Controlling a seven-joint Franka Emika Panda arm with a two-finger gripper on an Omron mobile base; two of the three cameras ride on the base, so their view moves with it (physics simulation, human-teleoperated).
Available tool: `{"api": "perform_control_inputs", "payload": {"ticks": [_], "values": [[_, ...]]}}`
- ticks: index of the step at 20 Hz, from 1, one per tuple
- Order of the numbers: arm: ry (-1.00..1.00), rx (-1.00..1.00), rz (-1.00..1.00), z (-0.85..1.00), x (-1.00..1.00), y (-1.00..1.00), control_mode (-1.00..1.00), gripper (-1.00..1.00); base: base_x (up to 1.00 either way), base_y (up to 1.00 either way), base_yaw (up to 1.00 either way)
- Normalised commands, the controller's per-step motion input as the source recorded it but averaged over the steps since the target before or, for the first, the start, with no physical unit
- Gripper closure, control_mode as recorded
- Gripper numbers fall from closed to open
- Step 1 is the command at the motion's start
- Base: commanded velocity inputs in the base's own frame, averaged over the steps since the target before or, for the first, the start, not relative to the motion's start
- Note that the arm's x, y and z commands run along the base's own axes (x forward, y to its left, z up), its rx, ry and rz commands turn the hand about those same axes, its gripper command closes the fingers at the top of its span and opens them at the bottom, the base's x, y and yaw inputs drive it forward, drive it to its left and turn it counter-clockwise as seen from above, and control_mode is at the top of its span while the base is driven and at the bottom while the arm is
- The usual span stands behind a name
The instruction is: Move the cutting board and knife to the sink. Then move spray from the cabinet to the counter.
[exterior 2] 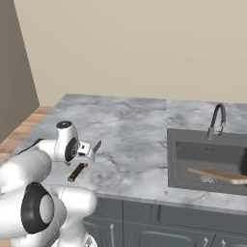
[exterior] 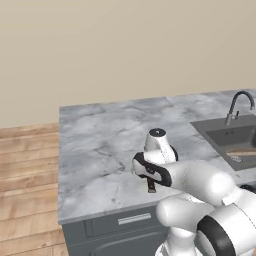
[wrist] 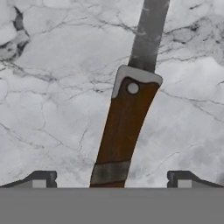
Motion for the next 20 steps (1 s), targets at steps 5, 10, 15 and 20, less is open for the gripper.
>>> {"api": "perform_control_inputs", "payload": {"ticks": [5,10,15,20], "values": [[0.0,0.01,-0.05,-0.33,-0.07,-0.11,-1.0,-1.0,0.0,0.0,0.0],[0.02,0.04,-0.06,-0.33,0.0,-0.01,-1.0,-1.0,0.0,0.0,0.0],[0.04,0.06,-0.06,-0.39,-0.04,0.0,-1.0,-1.0,0.0,0.0,0.0],[0.04,0.03,-0.05,-0.41,-0.07,0.0,-1.0,-1.0,0.0,0.0,0.0]]}}
